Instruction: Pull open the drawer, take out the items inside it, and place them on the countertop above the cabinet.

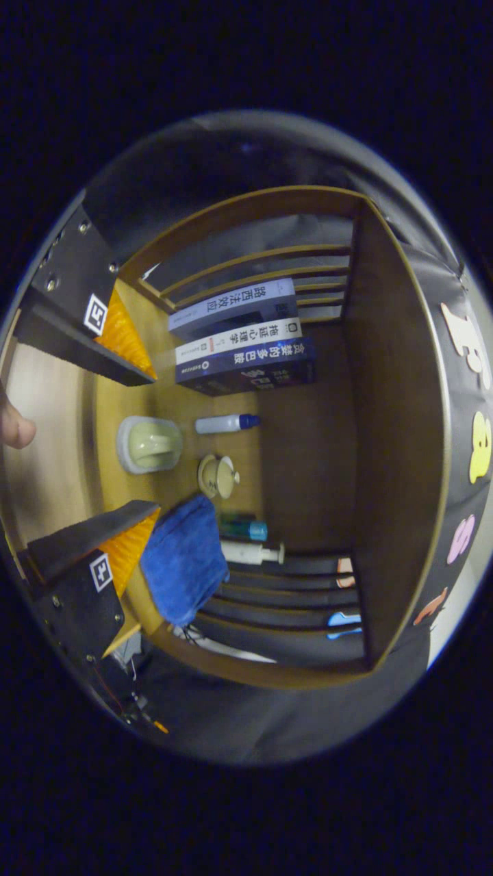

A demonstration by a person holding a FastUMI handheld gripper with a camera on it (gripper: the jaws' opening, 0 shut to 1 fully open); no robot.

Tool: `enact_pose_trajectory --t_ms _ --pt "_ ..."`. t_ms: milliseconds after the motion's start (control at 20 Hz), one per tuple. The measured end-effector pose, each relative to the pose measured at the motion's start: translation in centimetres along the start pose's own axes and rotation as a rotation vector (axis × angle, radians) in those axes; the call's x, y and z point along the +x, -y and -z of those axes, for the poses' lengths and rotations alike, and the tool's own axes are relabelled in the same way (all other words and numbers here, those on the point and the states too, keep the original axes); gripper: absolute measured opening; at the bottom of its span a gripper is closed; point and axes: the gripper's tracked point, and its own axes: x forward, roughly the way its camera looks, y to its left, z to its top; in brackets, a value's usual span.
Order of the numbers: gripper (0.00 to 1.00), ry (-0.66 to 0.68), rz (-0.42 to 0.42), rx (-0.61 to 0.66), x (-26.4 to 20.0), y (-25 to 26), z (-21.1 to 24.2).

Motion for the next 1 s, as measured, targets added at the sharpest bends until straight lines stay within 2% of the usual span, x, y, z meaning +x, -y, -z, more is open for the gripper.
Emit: enact_pose_trajectory --t_ms 200,300,450,650,850,1000 --pt "1.00 0.006 0.120 -0.044 -5.7 2.1 0.9" --pt "1.00 0.014 0.144 -0.062 -8.6 2.5 1.5" --pt "1.00 0.049 0.115 -0.075 -11.4 2.3 3.2" --pt "1.00 0.103 0.020 -0.057 -15.1 3.1 5.8" --pt "0.97 0.088 0.010 -0.063 -17.3 5.9 10.4" --pt "0.98 0.094 -0.054 -0.065 -17.6 5.7 13.8"
